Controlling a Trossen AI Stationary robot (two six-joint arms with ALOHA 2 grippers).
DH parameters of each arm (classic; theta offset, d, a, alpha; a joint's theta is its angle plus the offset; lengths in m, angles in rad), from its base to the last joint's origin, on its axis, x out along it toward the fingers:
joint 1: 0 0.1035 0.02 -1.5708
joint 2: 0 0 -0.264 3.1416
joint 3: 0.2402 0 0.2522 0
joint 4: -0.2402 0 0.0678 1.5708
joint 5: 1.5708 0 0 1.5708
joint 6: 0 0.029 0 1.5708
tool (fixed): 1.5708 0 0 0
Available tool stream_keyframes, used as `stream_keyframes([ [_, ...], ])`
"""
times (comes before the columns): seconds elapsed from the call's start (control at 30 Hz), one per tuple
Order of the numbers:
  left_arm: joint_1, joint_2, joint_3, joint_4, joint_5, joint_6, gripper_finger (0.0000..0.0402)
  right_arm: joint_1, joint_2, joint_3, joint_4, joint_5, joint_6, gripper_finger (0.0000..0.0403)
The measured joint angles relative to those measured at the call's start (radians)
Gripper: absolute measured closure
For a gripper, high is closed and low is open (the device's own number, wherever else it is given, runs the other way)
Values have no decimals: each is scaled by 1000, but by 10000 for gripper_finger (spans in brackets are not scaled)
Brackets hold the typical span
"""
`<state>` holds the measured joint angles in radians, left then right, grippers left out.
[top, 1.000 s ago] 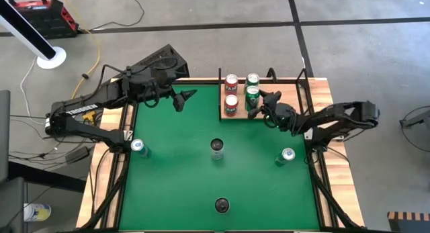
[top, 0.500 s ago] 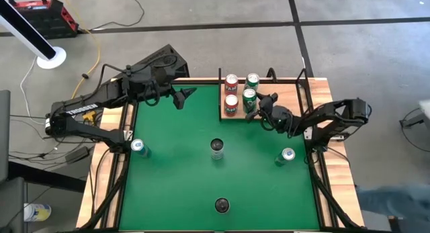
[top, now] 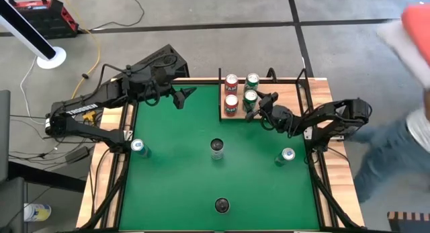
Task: Place canned beverage on shelf
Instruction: Put the green soda can on the shelf aligned with the other green soda can
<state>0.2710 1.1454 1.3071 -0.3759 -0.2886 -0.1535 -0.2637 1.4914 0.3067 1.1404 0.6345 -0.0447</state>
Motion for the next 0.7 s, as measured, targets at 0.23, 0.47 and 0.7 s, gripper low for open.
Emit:
stream_keyframes([
  [0.23, 0, 0, 0, -1, 0, 10, 25, 55, -90, 5, 1, 83, -129, 36],
  [0.47, 0, 0, 0, -1, 4, 26, 25, 88, -243, 30, -193, 110, -73, 36],
  [0.7, 0, 0, 0, -1, 4, 54, 25, 95, -442, 329, -965, -12, 61, 35],
])
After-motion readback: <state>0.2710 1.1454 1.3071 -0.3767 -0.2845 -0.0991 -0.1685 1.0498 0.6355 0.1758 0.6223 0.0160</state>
